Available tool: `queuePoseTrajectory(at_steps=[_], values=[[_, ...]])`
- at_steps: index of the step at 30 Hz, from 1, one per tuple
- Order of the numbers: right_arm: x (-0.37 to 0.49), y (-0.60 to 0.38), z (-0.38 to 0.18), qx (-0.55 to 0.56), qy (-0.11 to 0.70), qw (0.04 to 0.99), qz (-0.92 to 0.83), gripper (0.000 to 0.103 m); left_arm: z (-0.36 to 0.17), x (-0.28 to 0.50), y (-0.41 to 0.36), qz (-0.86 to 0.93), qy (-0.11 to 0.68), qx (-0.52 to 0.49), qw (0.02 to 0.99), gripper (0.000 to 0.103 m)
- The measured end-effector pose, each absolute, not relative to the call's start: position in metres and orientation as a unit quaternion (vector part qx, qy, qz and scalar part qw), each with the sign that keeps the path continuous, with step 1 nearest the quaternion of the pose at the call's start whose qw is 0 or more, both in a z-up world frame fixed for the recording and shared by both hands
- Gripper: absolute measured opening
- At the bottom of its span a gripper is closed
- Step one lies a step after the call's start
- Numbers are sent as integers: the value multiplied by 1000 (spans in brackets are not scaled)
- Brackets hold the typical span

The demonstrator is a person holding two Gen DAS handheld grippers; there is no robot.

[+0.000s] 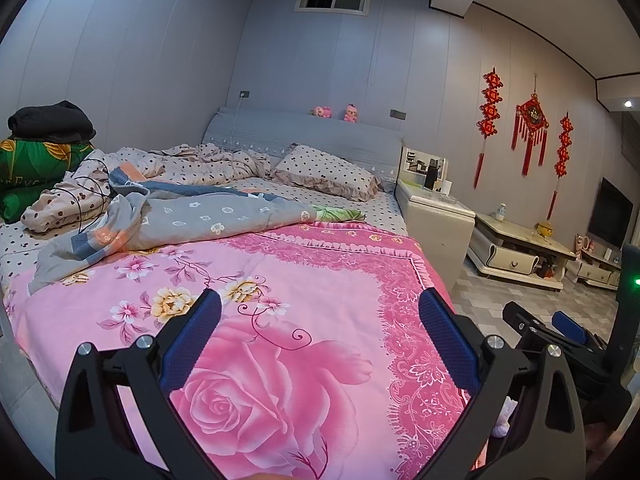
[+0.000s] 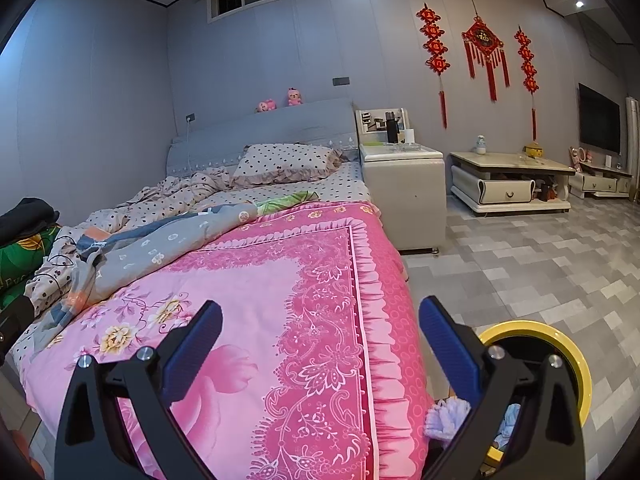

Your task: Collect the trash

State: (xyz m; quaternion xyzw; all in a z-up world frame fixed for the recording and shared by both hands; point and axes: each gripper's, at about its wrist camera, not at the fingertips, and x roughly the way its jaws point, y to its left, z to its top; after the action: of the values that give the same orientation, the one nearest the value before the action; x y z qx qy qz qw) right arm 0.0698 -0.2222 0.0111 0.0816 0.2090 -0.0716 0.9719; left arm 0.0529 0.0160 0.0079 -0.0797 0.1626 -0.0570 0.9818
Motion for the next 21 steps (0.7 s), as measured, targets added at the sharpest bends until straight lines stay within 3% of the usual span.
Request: queuePoseTrajectory(at_steps=[21], values=[[70, -224, 6, 86, 213, 970, -76, 95, 3, 55, 14, -63, 167, -82, 981, 95]])
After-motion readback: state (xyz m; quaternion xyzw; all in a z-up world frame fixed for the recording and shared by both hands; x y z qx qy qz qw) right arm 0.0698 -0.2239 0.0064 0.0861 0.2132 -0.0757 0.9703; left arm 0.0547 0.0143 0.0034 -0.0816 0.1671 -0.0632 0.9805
